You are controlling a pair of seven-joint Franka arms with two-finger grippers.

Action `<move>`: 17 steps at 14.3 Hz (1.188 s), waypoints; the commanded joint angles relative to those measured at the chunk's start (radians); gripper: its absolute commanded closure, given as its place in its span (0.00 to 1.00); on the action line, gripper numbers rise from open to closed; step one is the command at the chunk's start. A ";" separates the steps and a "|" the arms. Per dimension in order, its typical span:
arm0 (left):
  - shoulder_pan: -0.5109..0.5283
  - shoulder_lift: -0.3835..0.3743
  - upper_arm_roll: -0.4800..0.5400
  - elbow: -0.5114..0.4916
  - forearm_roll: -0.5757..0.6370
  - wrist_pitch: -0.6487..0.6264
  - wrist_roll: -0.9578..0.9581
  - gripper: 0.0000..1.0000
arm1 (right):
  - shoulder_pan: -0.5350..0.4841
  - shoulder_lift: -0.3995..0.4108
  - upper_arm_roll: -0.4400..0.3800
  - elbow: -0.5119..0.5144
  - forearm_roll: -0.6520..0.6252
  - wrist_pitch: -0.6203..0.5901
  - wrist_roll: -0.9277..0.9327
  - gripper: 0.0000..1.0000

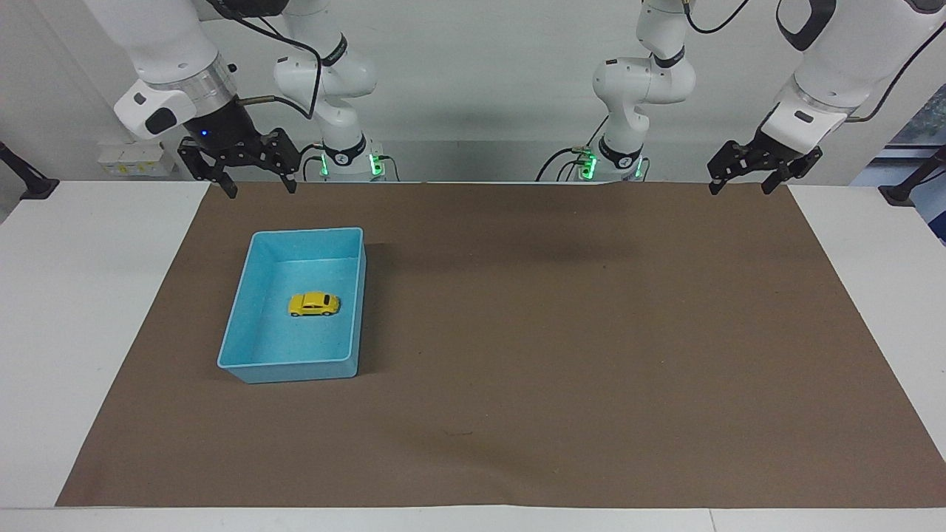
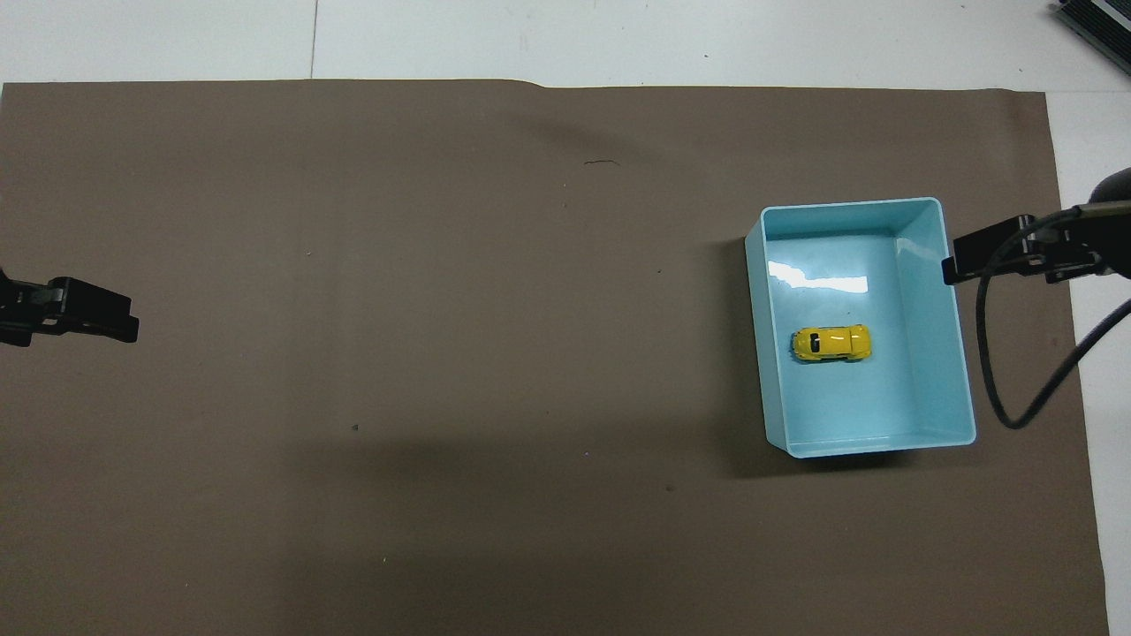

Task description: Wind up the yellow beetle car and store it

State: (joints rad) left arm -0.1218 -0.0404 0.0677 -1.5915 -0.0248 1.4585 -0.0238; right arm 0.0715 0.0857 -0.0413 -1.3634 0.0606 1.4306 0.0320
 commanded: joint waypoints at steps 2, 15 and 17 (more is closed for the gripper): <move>0.014 -0.029 -0.009 -0.030 -0.006 -0.009 -0.007 0.00 | -0.010 -0.010 0.044 0.001 -0.076 -0.009 0.026 0.00; 0.011 -0.030 -0.009 -0.030 -0.004 -0.009 -0.008 0.00 | -0.013 -0.029 0.032 -0.051 -0.032 0.080 -0.026 0.00; 0.011 -0.030 -0.009 -0.030 -0.006 -0.003 -0.007 0.00 | -0.012 -0.029 0.035 -0.049 -0.031 0.082 -0.026 0.00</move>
State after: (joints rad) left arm -0.1218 -0.0427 0.0668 -1.5923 -0.0248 1.4551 -0.0238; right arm 0.0705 0.0790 -0.0127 -1.3829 0.0131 1.4922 0.0262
